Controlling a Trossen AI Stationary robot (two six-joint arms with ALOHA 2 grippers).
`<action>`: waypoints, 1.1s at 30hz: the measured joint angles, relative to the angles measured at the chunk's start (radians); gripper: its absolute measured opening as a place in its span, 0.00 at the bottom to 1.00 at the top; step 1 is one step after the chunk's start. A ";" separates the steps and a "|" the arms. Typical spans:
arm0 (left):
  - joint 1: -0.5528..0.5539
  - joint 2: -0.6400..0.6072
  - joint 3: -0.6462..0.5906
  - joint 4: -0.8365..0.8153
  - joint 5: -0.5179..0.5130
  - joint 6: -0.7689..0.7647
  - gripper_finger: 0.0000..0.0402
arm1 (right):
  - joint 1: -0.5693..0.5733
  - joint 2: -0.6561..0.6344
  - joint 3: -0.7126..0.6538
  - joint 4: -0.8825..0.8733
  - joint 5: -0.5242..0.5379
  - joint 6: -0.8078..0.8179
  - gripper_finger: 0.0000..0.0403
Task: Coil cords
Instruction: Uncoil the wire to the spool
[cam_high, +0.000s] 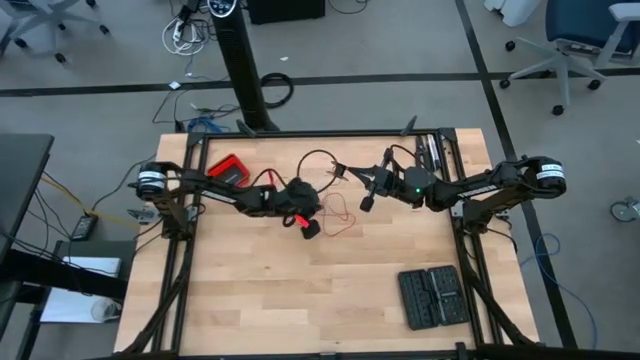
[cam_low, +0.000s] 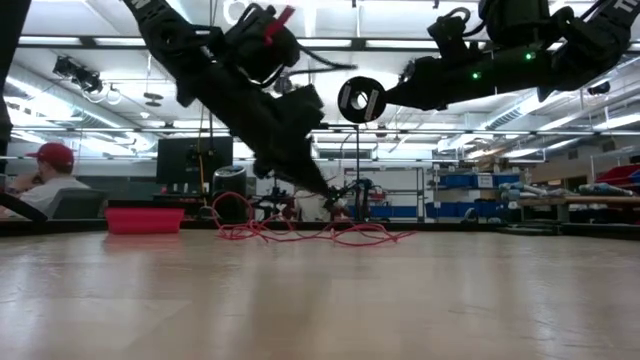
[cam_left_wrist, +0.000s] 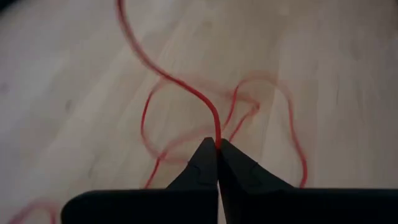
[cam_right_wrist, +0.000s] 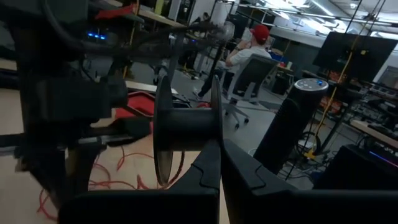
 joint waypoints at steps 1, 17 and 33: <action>-0.001 -0.012 -0.002 -0.033 -0.018 -0.009 0.01 | 0.000 0.000 0.000 0.000 0.000 0.000 0.00; -0.057 -0.397 -0.001 -0.343 -0.620 0.147 0.01 | 0.013 0.000 0.000 -0.113 -0.086 -0.155 0.00; -0.118 -0.465 -0.001 -0.112 -0.208 0.204 0.09 | 0.042 0.000 0.000 -0.242 0.137 -0.275 0.00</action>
